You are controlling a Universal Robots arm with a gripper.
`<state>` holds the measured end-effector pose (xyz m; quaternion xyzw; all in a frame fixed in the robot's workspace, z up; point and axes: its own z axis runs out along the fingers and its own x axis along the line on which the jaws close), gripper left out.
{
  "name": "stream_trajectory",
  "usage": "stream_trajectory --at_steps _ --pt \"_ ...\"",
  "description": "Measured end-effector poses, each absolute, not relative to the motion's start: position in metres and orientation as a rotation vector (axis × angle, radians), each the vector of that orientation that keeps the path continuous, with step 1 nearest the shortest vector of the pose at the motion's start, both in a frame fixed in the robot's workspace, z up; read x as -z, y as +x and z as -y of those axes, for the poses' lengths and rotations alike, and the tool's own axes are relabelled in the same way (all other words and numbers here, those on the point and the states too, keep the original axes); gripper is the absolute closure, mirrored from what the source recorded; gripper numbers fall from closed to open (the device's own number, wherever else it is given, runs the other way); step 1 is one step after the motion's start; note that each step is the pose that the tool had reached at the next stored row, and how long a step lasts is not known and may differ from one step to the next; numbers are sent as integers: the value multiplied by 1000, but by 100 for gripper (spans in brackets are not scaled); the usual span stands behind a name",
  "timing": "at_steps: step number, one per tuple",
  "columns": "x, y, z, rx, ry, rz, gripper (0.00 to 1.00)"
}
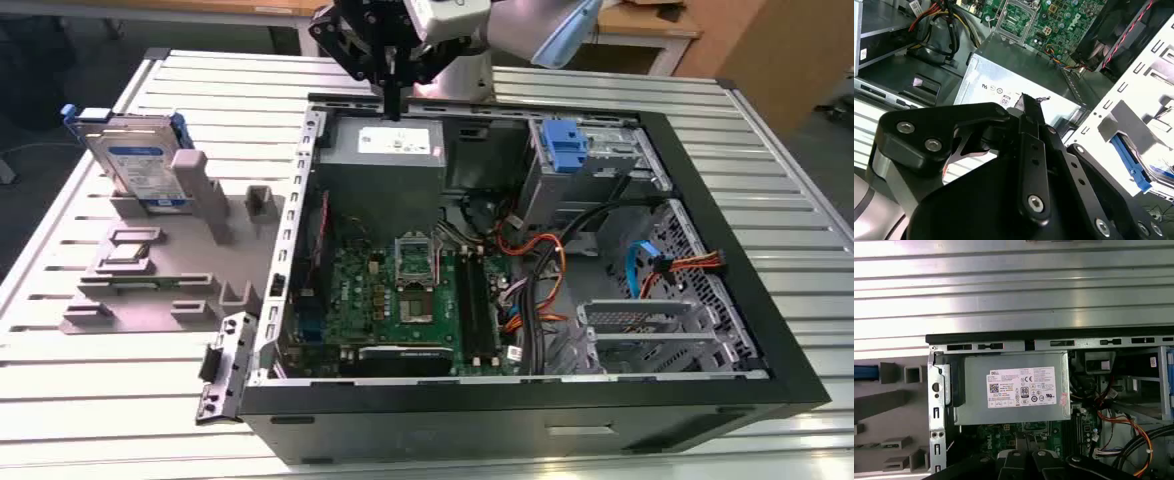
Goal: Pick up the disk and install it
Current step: 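Reach for the disk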
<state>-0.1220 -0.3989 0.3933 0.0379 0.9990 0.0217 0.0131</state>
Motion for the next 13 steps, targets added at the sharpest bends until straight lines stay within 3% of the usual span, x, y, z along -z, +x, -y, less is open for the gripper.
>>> stream_trajectory --at_steps 13 --pt "-393 -131 399 -68 118 -3113 90"
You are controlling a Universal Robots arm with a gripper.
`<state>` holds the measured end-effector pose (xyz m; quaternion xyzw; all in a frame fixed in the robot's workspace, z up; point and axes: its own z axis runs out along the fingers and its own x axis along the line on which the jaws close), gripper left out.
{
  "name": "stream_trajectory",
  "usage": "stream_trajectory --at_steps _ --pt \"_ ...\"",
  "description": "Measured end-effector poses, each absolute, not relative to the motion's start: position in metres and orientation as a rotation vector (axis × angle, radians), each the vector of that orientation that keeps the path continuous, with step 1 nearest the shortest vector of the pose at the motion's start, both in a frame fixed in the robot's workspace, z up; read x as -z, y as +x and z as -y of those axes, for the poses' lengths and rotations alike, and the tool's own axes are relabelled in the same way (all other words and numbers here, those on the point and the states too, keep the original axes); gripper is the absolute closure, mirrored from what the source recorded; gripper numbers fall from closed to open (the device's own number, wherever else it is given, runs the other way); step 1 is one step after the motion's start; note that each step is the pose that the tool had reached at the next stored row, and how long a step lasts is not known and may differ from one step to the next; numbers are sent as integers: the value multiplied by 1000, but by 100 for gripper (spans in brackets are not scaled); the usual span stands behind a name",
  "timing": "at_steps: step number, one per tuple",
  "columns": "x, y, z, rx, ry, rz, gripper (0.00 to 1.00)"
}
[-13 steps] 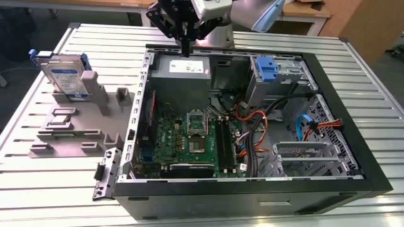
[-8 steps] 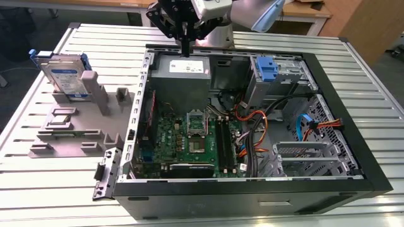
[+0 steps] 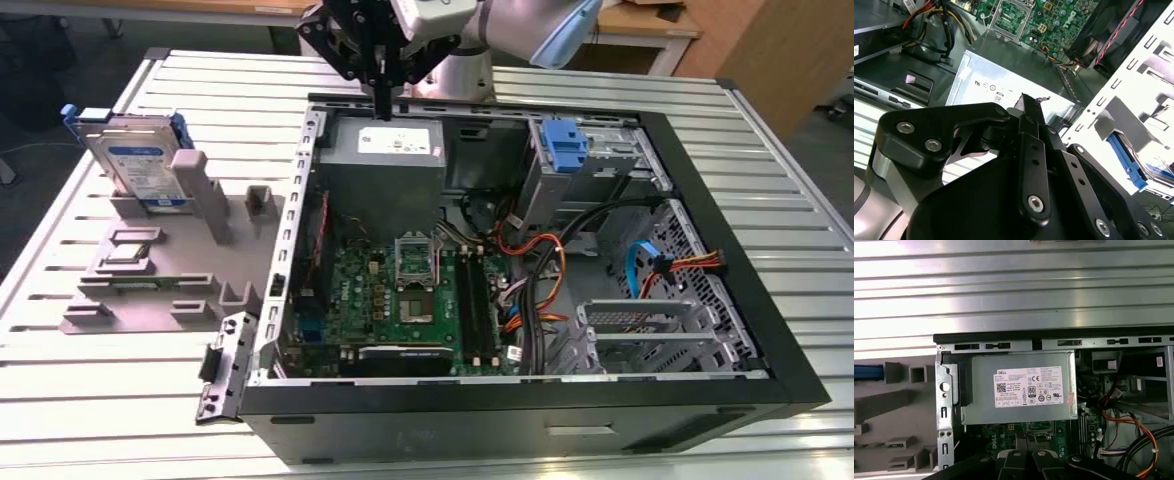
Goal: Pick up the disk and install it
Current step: 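Reach for the disk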
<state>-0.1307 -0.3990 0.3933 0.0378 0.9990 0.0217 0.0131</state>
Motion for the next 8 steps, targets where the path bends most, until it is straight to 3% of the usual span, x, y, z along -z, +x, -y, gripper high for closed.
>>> stream_trajectory --at_steps 8 --pt "-393 -136 399 -68 118 -3112 90"
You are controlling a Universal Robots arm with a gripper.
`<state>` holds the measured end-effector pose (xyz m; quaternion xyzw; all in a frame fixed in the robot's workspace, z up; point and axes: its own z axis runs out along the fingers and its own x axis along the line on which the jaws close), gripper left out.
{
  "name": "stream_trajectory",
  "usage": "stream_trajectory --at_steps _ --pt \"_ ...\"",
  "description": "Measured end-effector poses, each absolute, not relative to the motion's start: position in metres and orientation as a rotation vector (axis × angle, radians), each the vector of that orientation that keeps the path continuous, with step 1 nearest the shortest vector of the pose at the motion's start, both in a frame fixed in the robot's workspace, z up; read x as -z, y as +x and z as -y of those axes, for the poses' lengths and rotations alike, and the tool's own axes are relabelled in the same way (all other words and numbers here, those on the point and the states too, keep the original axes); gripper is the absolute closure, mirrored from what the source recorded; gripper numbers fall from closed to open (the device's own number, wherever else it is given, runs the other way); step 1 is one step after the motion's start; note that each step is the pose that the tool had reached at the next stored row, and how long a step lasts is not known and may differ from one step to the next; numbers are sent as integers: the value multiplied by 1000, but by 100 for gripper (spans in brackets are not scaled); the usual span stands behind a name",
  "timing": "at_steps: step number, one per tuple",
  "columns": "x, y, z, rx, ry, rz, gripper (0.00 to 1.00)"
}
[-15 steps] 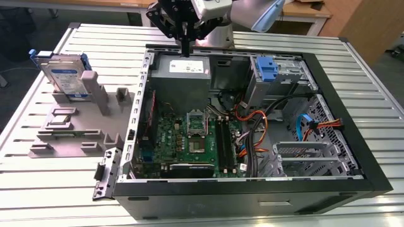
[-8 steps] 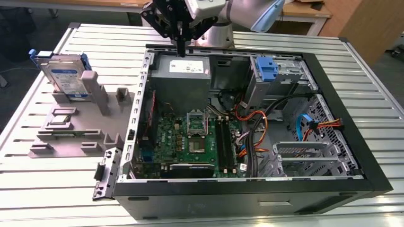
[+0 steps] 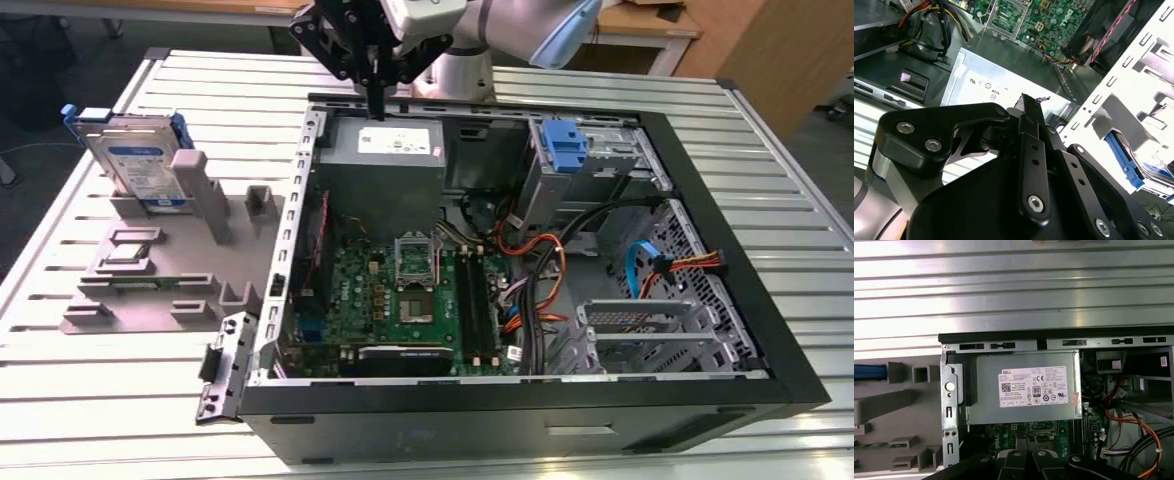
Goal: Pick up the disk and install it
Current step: 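Reach for the disk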
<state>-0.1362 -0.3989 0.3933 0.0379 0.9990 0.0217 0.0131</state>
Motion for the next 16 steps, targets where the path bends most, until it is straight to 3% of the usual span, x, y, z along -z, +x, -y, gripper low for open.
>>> stream_trajectory --at_steps 16 --pt "-393 -147 399 -68 118 -3112 90"
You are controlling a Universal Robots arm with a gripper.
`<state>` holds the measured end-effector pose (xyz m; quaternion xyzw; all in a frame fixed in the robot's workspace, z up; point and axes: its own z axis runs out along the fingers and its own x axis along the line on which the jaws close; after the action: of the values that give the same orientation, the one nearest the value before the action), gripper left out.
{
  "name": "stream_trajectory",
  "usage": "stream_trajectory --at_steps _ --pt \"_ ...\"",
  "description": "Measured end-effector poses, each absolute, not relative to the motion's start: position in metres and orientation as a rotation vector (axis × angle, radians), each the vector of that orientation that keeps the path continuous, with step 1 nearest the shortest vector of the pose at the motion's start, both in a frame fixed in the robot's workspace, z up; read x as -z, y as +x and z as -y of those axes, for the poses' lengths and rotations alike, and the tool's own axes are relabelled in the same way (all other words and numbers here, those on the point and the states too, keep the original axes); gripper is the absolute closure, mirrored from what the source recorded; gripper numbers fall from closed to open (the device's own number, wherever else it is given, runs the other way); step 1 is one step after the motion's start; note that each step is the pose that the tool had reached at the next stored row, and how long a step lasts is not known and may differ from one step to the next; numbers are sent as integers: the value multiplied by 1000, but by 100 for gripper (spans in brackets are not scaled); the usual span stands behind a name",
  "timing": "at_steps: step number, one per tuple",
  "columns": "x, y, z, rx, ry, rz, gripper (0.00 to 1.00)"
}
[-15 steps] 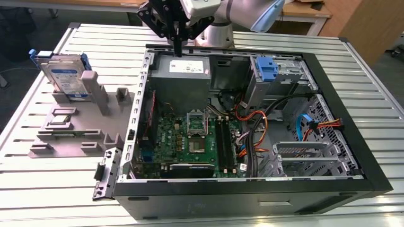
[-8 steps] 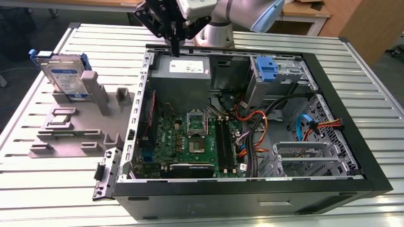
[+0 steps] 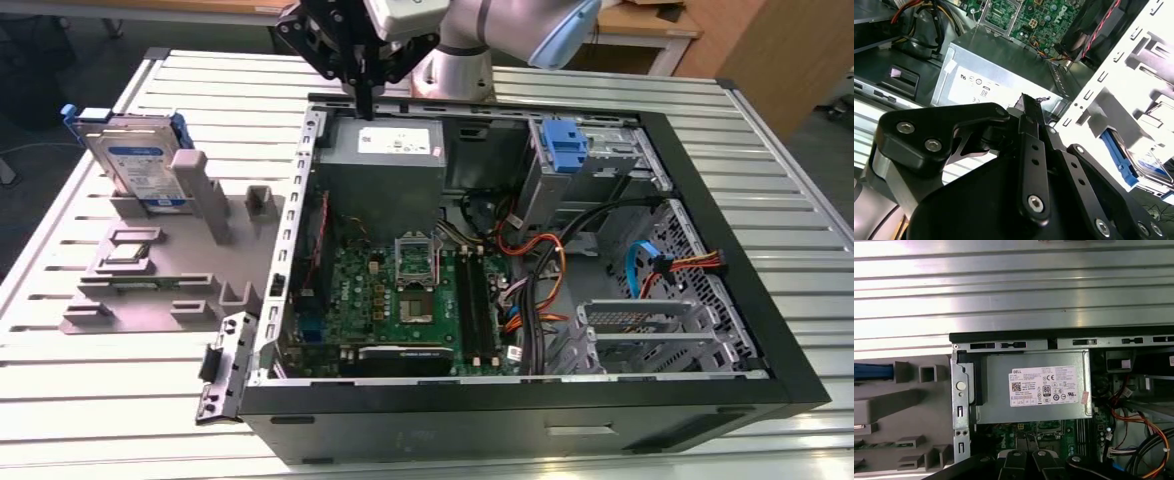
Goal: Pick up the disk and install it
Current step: 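Reach for the disk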
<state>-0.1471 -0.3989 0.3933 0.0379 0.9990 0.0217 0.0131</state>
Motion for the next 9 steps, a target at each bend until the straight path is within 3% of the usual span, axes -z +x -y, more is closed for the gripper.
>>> stream_trajectory --at_steps 9 --pt "-393 -156 399 -68 118 -3113 90"
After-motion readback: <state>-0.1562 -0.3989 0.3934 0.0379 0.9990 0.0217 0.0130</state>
